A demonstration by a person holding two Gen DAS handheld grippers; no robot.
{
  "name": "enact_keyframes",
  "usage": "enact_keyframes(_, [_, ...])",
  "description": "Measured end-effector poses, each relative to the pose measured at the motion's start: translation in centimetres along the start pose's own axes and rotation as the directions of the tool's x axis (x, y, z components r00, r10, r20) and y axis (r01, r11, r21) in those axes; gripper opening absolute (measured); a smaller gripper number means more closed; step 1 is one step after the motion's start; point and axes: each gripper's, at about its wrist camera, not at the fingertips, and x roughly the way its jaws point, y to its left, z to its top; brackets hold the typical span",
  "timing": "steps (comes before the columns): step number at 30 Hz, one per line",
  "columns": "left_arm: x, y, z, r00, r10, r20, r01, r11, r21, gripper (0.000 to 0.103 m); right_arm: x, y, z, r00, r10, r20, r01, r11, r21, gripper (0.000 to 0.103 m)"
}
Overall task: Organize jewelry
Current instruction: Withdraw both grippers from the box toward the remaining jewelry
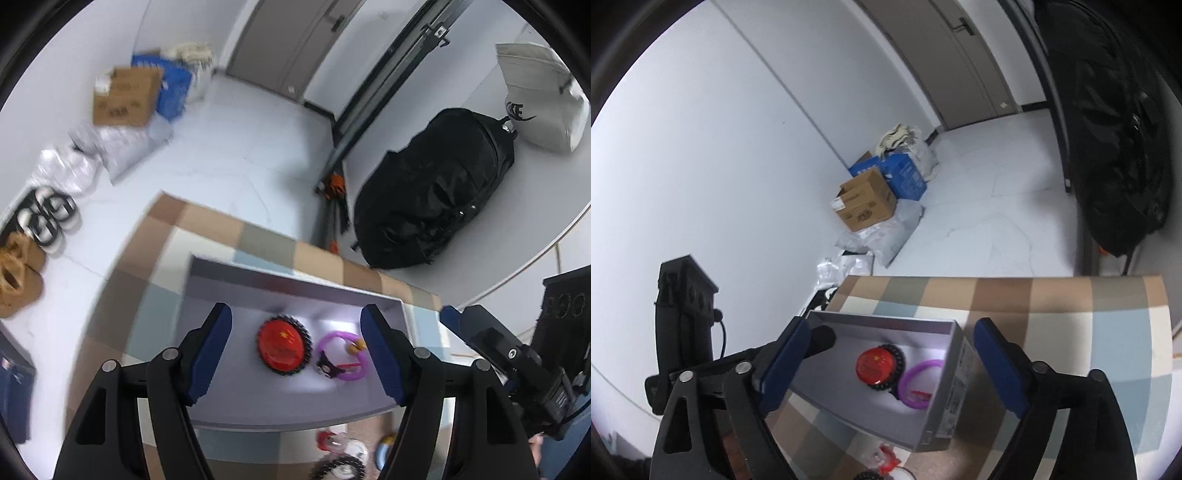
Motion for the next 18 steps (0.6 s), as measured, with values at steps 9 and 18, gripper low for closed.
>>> enact_keyframes(9, [-2.7, -1.8, -1.3, 0.99, 0.031, 0.137, -0.046, 0.993, 0.105, 0.081, -3.4, 0.0, -1.0, 0.996, -0.052, 0.071, 0.051, 0.999, 0.013, 0.101])
enact_keyframes(18, [-4.6, -2.0, -3.8, 0.991, 0.026, 0.133, -0.047, 0.986, 0.161, 0.089, -6.3, -0.1, -3.7, 0.985, -0.145, 0.089, 0.145, 0.989, 0.001, 0.103])
